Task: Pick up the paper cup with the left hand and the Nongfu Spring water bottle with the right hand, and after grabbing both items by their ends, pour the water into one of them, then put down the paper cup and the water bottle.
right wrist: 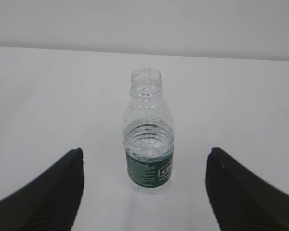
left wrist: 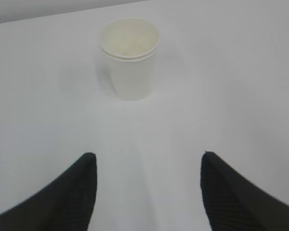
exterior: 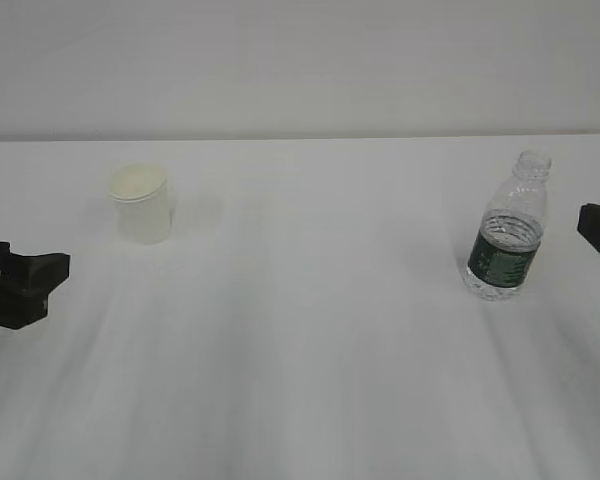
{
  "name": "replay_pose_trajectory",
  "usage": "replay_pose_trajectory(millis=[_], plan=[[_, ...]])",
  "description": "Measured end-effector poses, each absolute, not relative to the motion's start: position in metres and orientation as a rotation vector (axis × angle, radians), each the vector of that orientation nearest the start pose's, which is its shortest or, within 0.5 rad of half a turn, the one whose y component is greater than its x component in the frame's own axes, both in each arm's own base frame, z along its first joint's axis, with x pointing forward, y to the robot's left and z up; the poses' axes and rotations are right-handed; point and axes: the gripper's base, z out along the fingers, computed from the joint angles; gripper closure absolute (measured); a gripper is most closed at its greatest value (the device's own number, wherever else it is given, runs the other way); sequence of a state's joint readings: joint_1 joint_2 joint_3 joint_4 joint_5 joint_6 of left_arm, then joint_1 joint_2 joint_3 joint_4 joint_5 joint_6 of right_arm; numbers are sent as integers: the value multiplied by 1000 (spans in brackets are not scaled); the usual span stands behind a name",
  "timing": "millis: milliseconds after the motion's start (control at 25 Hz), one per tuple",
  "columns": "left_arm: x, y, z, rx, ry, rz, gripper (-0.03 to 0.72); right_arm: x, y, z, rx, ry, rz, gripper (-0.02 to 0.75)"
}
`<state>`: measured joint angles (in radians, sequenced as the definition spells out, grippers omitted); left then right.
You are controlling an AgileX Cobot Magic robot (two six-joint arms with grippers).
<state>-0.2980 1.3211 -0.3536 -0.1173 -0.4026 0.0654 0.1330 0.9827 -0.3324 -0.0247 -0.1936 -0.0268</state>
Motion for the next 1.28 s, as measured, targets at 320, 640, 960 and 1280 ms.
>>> replay_pose_trajectory(millis=[320,640,960,1280], plan=[[193,-61,168,195,1982,-282,244,181,25,227,-189,1916,65,150],[195,-72,143,289,2033,-376,249,189,38,212,-295,1962,97,150],[205,-63,138,226,1976,-408,265,202,47,189,-319,2001,140,150],[209,-55,142,182,1922,-410,272,207,48,159,-260,2024,178,150]])
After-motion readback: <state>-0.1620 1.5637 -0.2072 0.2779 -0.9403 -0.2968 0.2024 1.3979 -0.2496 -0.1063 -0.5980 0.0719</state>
